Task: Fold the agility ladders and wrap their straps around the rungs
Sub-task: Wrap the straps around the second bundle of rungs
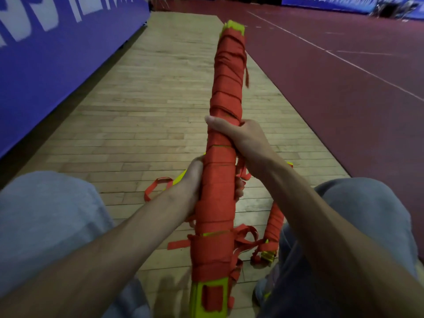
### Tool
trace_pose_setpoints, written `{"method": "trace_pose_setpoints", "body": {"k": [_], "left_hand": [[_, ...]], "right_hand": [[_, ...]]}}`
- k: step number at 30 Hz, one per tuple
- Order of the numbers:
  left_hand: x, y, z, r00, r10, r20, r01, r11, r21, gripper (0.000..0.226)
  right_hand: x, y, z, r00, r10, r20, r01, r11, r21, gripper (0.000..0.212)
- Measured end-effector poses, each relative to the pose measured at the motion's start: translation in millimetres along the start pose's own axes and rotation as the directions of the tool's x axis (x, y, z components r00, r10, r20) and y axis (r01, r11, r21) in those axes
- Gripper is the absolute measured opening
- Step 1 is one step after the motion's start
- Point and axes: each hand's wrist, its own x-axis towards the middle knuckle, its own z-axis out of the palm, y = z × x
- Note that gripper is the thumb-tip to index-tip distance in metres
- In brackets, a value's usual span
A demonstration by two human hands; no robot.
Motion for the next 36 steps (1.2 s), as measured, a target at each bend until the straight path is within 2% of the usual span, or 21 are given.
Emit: {"method": "trace_pose_setpoints", "body": {"k": [2, 3, 5, 8, 11, 12, 14, 16, 18, 20, 22, 24, 26, 28, 30, 31, 33, 35, 36], "left_hand": [[2, -4, 7, 0.969, 0.089, -0.229, -0.072, 0.994, 0.081, 0.055], [6, -8, 10, 0.94, 0.142, -0.309, -0.087, 0.979, 0.187, 0.052], [10, -15, 11, 0.893, 0.195, -0.405, -0.076, 0.954, 0.291, 0.053], [15, -23, 11, 0.845, 0.205, -0.493, -0.048, 0.949, 0.312, 0.067], [15, -16, 8, 0.788, 0.261, -0.558, -0.116, 0.952, 0.282, 0.059], [15, -14, 5, 0.803, 0.245, -0.543, -0.136, 0.963, 0.234, 0.056], [9, -6, 0, 0.876, 0.194, -0.443, -0.173, 0.981, 0.086, 0.049], [2, 1, -3, 0.939, 0.142, -0.313, -0.162, 0.986, -0.041, 0.048], [-2, 8, -6, 0.972, 0.115, -0.206, -0.139, 0.984, -0.108, 0.05], [-3, 11, -7, 0.988, 0.127, -0.084, -0.138, 0.98, -0.146, 0.044], [-2, 11, -8, 0.988, 0.145, 0.057, -0.133, 0.976, -0.171, 0.04], [0, 6, -11, 0.965, 0.143, 0.221, -0.099, 0.975, -0.197, 0.043], [3, 2, -14, 0.904, 0.14, 0.405, -0.047, 0.972, -0.231, 0.045], [5, -1, -13, 0.886, 0.144, 0.441, -0.042, 0.971, -0.235, 0.047], [3, 1, -1, 0.944, 0.104, 0.314, -0.057, 0.986, -0.156, 0.05], [1, 4, 5, 0.975, 0.098, 0.202, -0.076, 0.99, -0.116, 0.051], [2, 4, 10, 0.991, 0.131, -0.023, -0.132, 0.99, -0.05, 0.055], [11, 2, 11, 0.931, 0.254, -0.261, -0.212, 0.961, 0.179, 0.06], [15, -2, 13, 0.892, 0.32, -0.318, -0.222, 0.925, 0.309, 0.061]], "right_hand": [[4, 6, -3, 0.991, -0.035, -0.132, 0.018, 0.992, -0.127, 0.035], [6, 10, -4, 0.98, -0.042, -0.197, 0.0, 0.978, -0.21, 0.047], [7, 18, -3, 0.954, -0.02, -0.299, -0.078, 0.946, -0.314, 0.064], [7, 24, 0, 0.952, -0.042, -0.304, -0.07, 0.936, -0.345, 0.059], [0, 14, 3, 0.952, -0.189, -0.241, 0.058, 0.884, -0.463, 0.045], [-3, 9, 4, 0.949, -0.246, -0.195, 0.124, 0.865, -0.486, 0.039], [-6, 2, 5, 0.934, -0.346, -0.092, 0.254, 0.823, -0.508, 0.037], [-7, -1, 4, 0.923, -0.382, -0.044, 0.309, 0.805, -0.506, 0.046], [-3, -2, 3, 0.938, -0.345, -0.044, 0.279, 0.823, -0.495, 0.048], [0, -4, 5, 0.975, -0.223, -0.023, 0.197, 0.899, -0.39, 0.044], [0, -6, 7, 0.996, -0.064, 0.067, 0.079, 0.964, -0.254, 0.042], [-2, -9, 8, 0.977, 0.052, 0.208, -0.026, 0.992, -0.124, 0.036], [-4, -10, 6, 0.954, 0.076, 0.289, -0.079, 0.997, -0.001, 0.031], [-5, -12, 2, 0.964, 0.046, 0.261, -0.055, 0.998, 0.027, 0.029], [-9, -10, 2, 0.986, 0.02, 0.166, -0.02, 1.0, -0.004, 0.024], [-8, -8, 2, 0.993, 0.015, 0.113, -0.013, 1.0, -0.019, 0.022], [-2, -2, 2, 1.0, 0.013, -0.003, -0.014, 0.999, -0.045, 0.022], [10, 7, -2, 0.988, -0.038, -0.15, 0.01, 0.983, -0.182, 0.034], [14, 12, -4, 0.973, -0.058, -0.222, -0.008, 0.958, -0.288, 0.045]]}}
